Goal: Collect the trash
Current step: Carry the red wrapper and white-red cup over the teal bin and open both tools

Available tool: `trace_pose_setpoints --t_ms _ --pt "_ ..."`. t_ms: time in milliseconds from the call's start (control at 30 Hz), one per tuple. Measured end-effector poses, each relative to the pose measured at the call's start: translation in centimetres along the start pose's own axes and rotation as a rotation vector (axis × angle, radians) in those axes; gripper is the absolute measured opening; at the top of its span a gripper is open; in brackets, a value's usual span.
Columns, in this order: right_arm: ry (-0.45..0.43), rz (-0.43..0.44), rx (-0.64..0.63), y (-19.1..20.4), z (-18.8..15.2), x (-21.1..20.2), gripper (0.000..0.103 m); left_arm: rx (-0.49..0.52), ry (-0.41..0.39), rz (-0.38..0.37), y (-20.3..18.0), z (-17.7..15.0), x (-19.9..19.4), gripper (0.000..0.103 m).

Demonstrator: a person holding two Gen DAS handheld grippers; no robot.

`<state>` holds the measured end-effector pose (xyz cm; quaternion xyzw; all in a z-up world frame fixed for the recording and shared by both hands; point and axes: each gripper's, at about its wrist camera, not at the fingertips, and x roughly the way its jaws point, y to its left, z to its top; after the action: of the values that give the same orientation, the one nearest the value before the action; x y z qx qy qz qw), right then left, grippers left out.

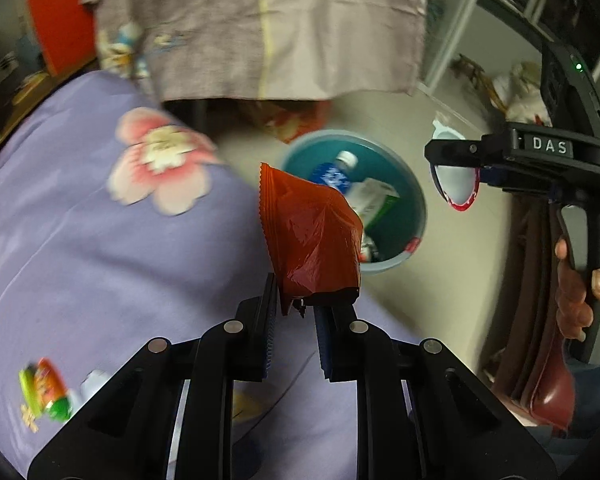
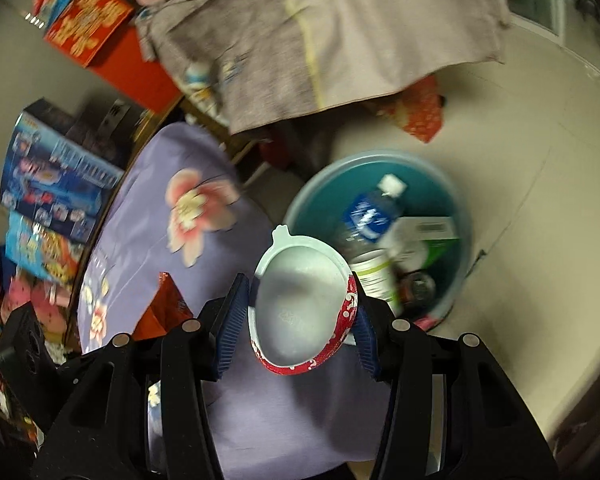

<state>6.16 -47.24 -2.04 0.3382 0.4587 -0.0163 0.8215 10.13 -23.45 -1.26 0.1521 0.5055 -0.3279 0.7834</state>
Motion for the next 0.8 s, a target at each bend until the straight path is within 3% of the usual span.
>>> trace_pose_setpoints --t_ms 367,433,500,567,633,800 --pt "0.041 0.004 0.068 -4.7 1.4 2.2 0.047 0.038 0.122 -0.049 -3.9 3.6 8.2 0.021" --pt "0.047 0.004 0.077 -5.1 1.5 2.6 0.047 0.040 0.134 -0.048 -4.1 3.8 9.1 0.029" --pt "0.053 0.004 0.085 -5.5 1.8 3.0 0.047 0.045 0.136 -0.034 -4.3 4.0 9.8 0.049" --pt "0.061 0.002 0.091 -5.8 2.0 3.4 0.047 0.044 0.133 -0.025 -4.3 4.1 10.4 0.061" --pt "0.068 0.000 0.094 -5.9 2.1 3.8 0.047 0.033 0.137 -0.026 -4.0 4.3 10.9 0.062" --pt "0.079 0.000 0.096 -5.9 2.5 4.7 0.047 0.009 0.132 -0.006 -3.1 4.0 10.6 0.080"
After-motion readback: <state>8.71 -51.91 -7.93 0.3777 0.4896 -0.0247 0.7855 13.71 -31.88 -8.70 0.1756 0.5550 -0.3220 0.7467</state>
